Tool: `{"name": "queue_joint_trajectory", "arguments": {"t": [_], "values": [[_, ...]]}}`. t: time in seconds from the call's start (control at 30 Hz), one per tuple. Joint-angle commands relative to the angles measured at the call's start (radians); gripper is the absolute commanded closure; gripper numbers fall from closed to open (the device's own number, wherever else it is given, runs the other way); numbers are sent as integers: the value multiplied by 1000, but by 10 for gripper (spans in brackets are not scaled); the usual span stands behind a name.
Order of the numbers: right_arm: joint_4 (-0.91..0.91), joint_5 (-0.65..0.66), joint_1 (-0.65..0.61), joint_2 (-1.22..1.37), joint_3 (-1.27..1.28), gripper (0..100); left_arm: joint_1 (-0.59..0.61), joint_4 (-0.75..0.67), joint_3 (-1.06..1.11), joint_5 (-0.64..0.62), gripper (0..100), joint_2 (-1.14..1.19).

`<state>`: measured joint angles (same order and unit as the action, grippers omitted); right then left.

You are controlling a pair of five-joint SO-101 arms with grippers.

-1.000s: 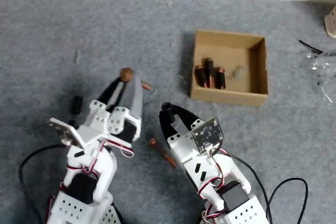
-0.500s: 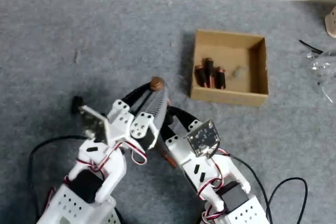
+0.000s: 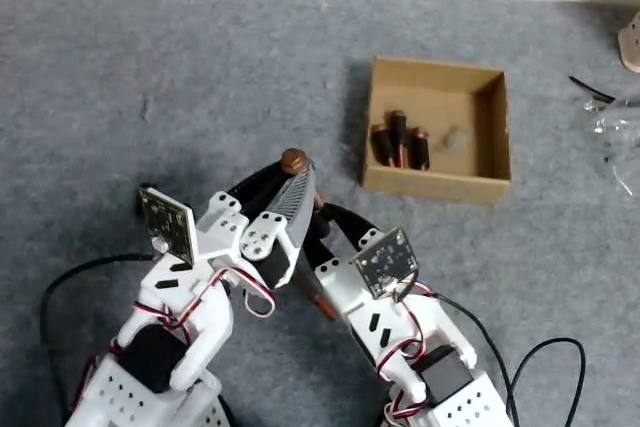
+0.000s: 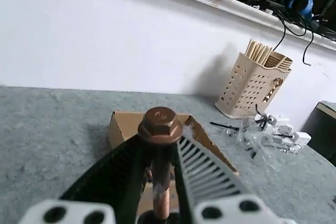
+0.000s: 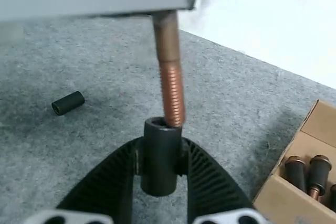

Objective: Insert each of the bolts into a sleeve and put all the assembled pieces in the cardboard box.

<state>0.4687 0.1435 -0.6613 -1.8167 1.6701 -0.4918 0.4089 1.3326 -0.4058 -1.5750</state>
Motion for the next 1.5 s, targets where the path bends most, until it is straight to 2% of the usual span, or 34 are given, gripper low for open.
{"name": "queue_joint_trajectory", "arguments": {"t": [0.0,0.17,0.43,0.83,1.23,1.47], "values": [[-5,12,27,-21,107,993,10,78,-93,-20,996,-13],[-5,12,24,-21,107,993,30,91,-90,-41,996,-13],[-5,12,24,-21,105,993,-7,123,5,-41,996,-12],[-1,12,-27,-19,110,993,-15,5,82,-41,996,-12],[-5,71,-30,-21,107,993,-8,-8,70,-41,996,-8],[-2,72,-27,-21,108,993,-7,-25,-24,-43,996,213]]}}
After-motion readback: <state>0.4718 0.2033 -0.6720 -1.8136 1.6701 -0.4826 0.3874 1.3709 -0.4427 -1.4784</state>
